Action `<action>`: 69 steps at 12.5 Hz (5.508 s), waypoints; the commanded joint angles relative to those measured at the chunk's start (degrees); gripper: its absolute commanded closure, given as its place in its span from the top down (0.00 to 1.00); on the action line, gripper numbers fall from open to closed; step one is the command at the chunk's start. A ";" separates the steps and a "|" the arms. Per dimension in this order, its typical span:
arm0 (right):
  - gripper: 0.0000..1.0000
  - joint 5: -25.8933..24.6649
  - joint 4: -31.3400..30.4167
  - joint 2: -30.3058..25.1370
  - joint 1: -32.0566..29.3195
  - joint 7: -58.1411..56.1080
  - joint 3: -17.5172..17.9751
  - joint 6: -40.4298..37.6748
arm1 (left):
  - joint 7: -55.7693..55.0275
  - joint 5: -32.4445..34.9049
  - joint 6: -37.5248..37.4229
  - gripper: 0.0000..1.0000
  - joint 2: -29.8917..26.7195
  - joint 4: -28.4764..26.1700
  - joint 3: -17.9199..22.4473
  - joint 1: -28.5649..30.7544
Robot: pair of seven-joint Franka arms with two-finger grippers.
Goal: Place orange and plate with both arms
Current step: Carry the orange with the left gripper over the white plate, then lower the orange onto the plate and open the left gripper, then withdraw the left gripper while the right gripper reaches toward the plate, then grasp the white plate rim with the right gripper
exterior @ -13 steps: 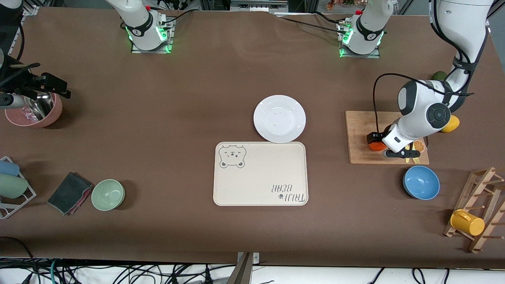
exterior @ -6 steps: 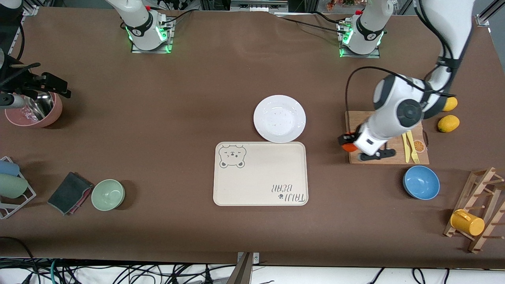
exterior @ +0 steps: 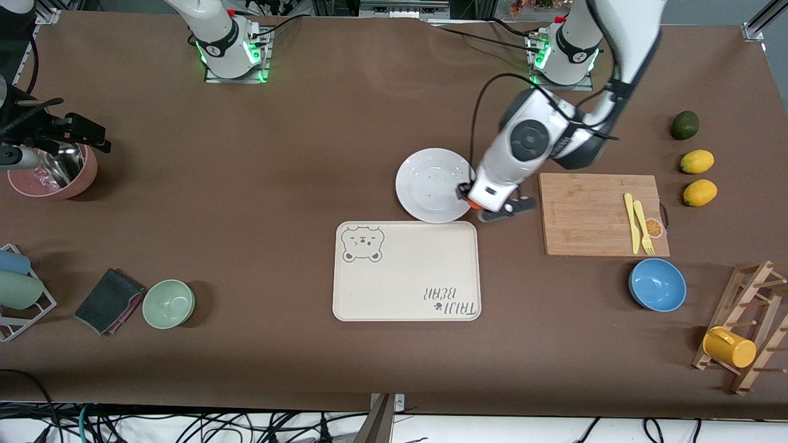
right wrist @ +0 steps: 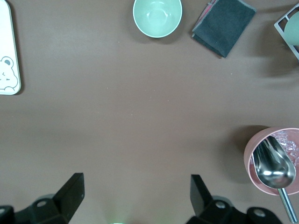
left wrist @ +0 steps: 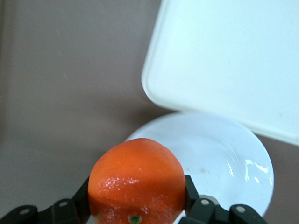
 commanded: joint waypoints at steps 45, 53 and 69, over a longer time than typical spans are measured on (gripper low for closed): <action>1.00 72.52 -6.47 31.59 21.62 -12.30 4.45 29.10 | 49.99 -3.21 -39.14 1.00 -10.05 29.97 19.59 16.02; 0.86 95.51 -6.40 39.77 31.99 -31.43 4.81 42.66 | 59.12 -2.69 -37.65 1.00 -14.91 25.13 21.17 13.46; 0.31 89.37 -6.39 43.20 41.83 -38.57 4.55 52.50 | 59.66 -3.04 -37.56 1.00 -13.85 26.89 21.08 15.39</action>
